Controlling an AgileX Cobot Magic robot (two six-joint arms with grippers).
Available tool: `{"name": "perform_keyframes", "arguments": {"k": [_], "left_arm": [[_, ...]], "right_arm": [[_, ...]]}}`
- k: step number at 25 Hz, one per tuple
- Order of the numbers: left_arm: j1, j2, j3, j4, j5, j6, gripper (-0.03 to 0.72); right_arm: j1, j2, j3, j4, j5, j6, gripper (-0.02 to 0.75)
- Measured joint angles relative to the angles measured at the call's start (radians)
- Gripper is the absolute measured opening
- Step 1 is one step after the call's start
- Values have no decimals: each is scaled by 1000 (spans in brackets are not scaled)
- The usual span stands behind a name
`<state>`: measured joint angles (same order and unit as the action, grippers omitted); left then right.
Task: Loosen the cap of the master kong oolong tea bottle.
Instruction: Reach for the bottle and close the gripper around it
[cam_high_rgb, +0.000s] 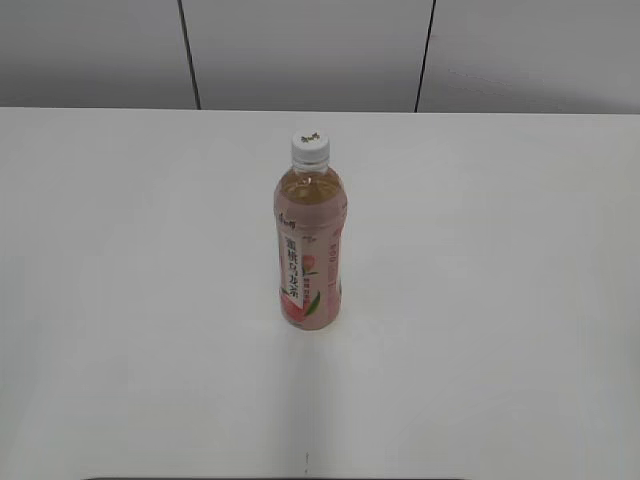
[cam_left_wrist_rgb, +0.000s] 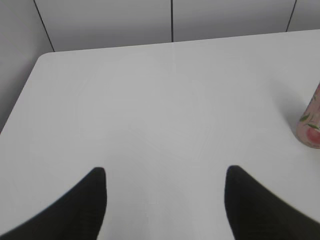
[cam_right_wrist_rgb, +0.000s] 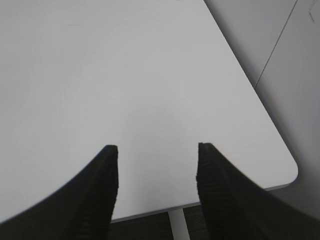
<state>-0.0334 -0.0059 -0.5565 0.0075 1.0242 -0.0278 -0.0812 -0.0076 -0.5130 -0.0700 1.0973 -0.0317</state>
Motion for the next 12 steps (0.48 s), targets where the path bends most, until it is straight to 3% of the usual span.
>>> {"name": "perform_keyframes", "arguments": {"k": [12], "left_arm": [[0,0,0,0,0,0,450]], "right_arm": [[0,0,0,0,0,0,386]]}}
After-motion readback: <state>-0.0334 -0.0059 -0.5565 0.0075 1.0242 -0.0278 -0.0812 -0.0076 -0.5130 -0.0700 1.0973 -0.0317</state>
